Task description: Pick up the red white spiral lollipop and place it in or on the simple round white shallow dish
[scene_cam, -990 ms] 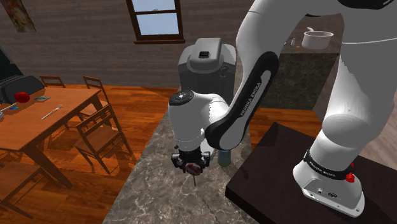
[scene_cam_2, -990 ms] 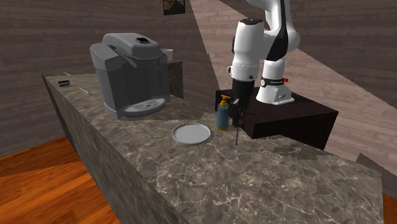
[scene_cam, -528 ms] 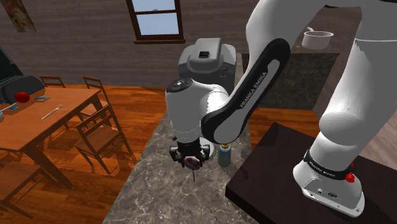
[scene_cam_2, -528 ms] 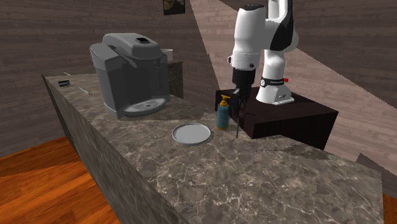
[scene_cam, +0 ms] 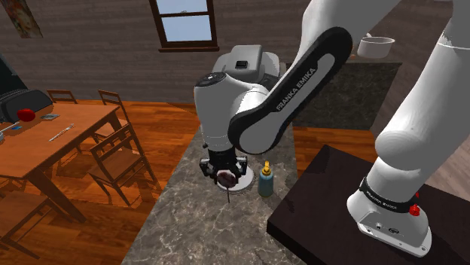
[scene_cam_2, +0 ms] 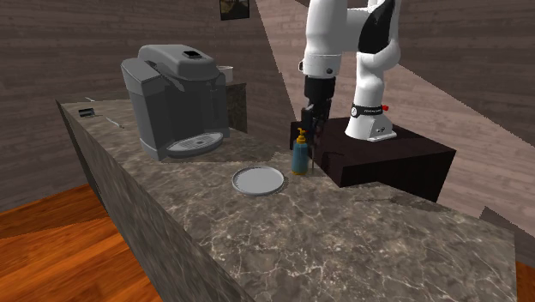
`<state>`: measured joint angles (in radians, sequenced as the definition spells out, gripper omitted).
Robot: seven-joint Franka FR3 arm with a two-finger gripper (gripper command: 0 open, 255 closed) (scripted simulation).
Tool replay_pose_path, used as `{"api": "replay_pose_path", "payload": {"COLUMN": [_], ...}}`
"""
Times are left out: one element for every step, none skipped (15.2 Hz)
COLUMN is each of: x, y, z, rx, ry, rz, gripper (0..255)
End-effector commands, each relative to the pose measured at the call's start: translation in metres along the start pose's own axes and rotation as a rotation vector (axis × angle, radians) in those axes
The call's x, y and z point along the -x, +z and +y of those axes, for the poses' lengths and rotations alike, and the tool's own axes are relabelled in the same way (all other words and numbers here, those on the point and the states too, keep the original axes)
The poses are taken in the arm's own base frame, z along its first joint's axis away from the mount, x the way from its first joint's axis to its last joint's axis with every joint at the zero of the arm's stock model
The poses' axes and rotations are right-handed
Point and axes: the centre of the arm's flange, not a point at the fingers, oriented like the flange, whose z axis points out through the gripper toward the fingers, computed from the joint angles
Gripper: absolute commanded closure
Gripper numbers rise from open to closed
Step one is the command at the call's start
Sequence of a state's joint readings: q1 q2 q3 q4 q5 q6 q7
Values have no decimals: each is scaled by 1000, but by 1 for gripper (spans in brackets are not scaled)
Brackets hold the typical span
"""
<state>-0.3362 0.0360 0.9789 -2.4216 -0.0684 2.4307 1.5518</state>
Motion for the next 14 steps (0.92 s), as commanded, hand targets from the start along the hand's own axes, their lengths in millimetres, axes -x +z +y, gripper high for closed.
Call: {"api": "replay_pose_path", "payload": {"x": [-24,-36,-49,-62,-75,-88,-101,-114,-127,-140,-153,-166,-179,-192], "y": [-6,-9,-11,-14,-16,-18,-21,-23,-25,-28,-30,-33,-35,-37], "z": [3,4,4,4,4,5,5,5,5,6,6,6,6,7], "rx": [0,0,0,0,0,0,0,0,0,0,0,0,0,0], "ry": [-1,-1,-1,-1,-1,-1,-1,-1,-1,-1,-1,-1,-1,-1], "rz": [-1,-1,-1,-1,-1,-1,-1,-1,-1,-1,-1,-1,-1,-1], "gripper": [255,255,255,255,255,255,255,255,255,255,255,255,255,255]}}
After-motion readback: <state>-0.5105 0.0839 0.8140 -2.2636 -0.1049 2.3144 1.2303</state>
